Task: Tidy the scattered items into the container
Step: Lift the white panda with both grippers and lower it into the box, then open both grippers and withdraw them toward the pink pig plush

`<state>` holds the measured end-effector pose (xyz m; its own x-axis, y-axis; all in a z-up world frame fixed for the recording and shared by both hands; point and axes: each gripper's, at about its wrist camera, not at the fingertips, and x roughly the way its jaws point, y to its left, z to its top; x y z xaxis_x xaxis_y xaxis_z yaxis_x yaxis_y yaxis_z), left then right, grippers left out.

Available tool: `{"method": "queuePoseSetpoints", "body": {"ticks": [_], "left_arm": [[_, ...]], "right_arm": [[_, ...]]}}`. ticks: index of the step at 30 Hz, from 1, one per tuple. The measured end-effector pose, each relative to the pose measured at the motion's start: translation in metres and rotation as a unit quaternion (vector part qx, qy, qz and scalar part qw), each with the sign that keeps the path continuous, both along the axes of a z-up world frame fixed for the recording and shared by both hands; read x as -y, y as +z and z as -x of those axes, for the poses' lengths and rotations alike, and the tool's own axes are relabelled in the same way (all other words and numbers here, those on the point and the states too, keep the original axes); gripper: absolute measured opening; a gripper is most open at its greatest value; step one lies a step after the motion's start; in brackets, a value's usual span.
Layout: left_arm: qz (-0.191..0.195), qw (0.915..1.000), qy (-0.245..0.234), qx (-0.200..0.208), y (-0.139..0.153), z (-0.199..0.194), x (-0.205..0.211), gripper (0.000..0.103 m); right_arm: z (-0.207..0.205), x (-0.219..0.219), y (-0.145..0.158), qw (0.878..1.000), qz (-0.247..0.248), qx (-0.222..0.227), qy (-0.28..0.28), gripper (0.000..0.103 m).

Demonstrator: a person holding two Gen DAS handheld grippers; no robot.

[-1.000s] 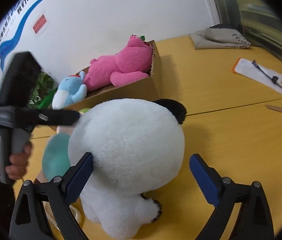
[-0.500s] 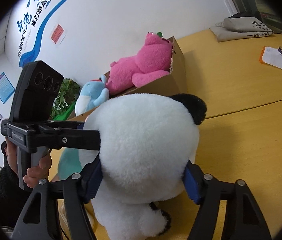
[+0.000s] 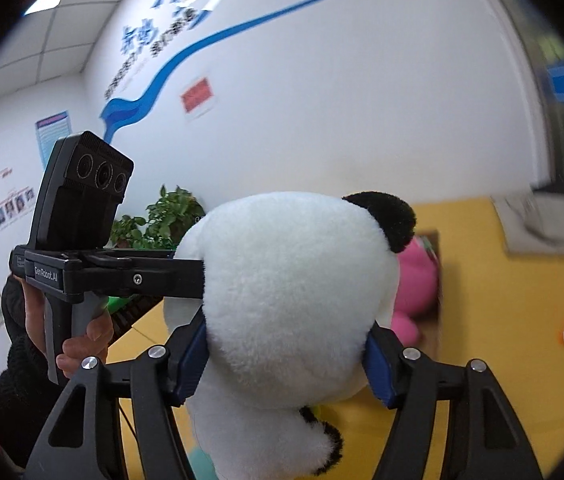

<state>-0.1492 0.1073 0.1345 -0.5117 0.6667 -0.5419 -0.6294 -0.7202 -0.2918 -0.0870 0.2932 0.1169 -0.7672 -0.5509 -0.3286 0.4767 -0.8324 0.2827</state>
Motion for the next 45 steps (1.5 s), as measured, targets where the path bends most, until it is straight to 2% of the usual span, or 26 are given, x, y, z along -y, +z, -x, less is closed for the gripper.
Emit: {"method": "queuePoseSetpoints", "body": {"ticks": [2, 5, 8, 11, 14, 16, 18, 21, 23, 26, 30, 32, 34, 37, 39, 42, 45], "left_arm": [[-0.001, 0.9997, 0.024, -0.004, 0.009, 0.028, 0.022, 0.084], [0.007, 0.998, 0.062, 0.011, -0.006, 0.075, 0.05, 0.084], [0.012, 0.9944, 0.087, 0.059, -0.045, 0.116, 0.07, 0.084], [0.011, 0.9859, 0.095, 0.137, -0.105, 0.146, 0.081, 0.084], [0.001, 0.9823, 0.092, 0.163, -0.143, 0.148, 0.081, 0.084], [0.008, 0.9808, 0.097, 0.169, -0.154, 0.149, 0.076, 0.084], [0.044, 0.9808, 0.108, 0.156, -0.157, 0.149, 0.065, 0.084], [0.086, 0.978, 0.118, 0.149, -0.156, 0.152, 0.052, 0.088], [0.104, 0.9763, 0.117, 0.15, -0.16, 0.152, 0.047, 0.095], [0.092, 0.9761, 0.128, 0.15, -0.148, 0.14, 0.047, 0.096], [0.052, 0.9797, 0.153, 0.118, -0.106, 0.105, 0.07, 0.095], [0.032, 0.9832, 0.156, 0.089, -0.08, 0.074, 0.082, 0.096], [0.033, 0.9841, 0.167, 0.052, -0.058, 0.039, 0.088, 0.103], [0.059, 0.9797, 0.191, 0.002, -0.038, -0.01, 0.091, 0.103], [0.065, 0.9771, 0.202, -0.008, -0.036, -0.034, 0.096, 0.103], [0.071, 0.9731, 0.219, -0.011, -0.042, -0.061, 0.1, 0.103], [0.063, 0.973, 0.222, 0.001, -0.049, -0.078, 0.101, 0.103]], "right_arm": [[0.027, 0.018, 0.012, 1.0, 0.002, -0.013, 0.015, 0.066], [0.077, 0.048, 0.009, 0.999, 0.008, -0.014, 0.031, 0.066], [0.127, 0.07, -0.024, 0.999, 0.01, 0.022, 0.039, 0.066], [0.163, 0.078, -0.07, 0.995, 0.008, 0.095, 0.039, 0.066], [0.177, 0.081, -0.113, 0.985, -0.015, 0.171, 0.032, 0.066], [0.18, 0.077, -0.123, 0.98, -0.021, 0.197, 0.028, 0.066], [0.184, 0.075, -0.133, 0.974, -0.029, 0.226, 0.015, 0.066], [0.186, 0.07, -0.147, 0.971, -0.026, 0.239, -0.004, 0.069], [0.185, 0.064, -0.153, 0.97, -0.024, 0.242, -0.016, 0.078], [0.169, 0.065, -0.155, 0.968, -0.035, 0.245, -0.043, 0.083], [0.14, 0.061, -0.124, 0.974, -0.05, 0.213, -0.064, 0.084], [0.118, 0.058, -0.107, 0.978, -0.058, 0.19, -0.069, 0.084], [0.093, 0.056, -0.089, 0.981, -0.06, 0.165, -0.08, 0.085], [0.048, 0.056, -0.07, 0.984, -0.066, 0.134, -0.099, 0.096], [0.027, 0.059, -0.06, 0.984, -0.07, 0.115, -0.116, 0.103], [0.0, 0.065, -0.05, 0.98, -0.091, 0.097, -0.147, 0.102], [-0.015, 0.071, -0.042, 0.974, -0.124, 0.088, -0.166, 0.102]]}}
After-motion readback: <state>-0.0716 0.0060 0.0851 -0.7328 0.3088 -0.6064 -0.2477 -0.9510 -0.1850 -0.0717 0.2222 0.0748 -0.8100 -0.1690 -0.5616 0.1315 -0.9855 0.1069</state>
